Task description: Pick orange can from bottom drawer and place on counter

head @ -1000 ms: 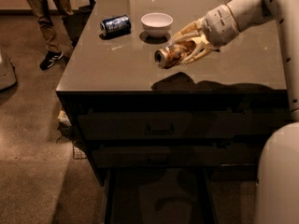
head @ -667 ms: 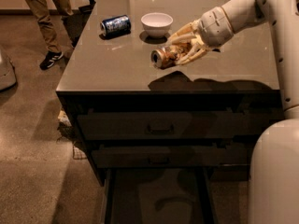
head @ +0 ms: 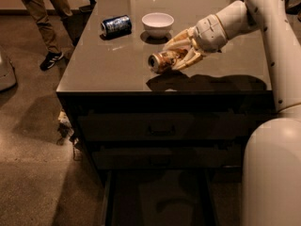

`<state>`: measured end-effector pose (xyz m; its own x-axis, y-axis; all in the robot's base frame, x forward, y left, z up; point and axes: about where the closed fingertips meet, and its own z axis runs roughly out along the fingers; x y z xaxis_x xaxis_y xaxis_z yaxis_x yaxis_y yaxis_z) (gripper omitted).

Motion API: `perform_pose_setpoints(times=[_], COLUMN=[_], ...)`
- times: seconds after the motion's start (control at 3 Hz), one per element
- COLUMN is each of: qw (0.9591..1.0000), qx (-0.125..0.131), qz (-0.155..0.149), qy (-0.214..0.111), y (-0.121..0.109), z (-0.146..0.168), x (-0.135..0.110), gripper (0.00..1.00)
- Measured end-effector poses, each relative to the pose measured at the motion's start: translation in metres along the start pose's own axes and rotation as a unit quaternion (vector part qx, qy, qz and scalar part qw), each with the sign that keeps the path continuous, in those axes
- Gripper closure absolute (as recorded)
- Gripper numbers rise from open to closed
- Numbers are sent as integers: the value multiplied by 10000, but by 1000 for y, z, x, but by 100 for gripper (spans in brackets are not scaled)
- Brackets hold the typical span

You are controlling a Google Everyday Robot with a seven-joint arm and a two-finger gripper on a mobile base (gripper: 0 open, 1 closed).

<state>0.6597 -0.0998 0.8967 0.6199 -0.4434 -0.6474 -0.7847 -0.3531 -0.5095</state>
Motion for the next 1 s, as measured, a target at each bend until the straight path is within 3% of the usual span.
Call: perform_pose_setpoints(times=[1.0], qw=[9998], qx=[-42], qz=[216], qy=[23], y=[-5], z=[6], x=[13], gripper=[34])
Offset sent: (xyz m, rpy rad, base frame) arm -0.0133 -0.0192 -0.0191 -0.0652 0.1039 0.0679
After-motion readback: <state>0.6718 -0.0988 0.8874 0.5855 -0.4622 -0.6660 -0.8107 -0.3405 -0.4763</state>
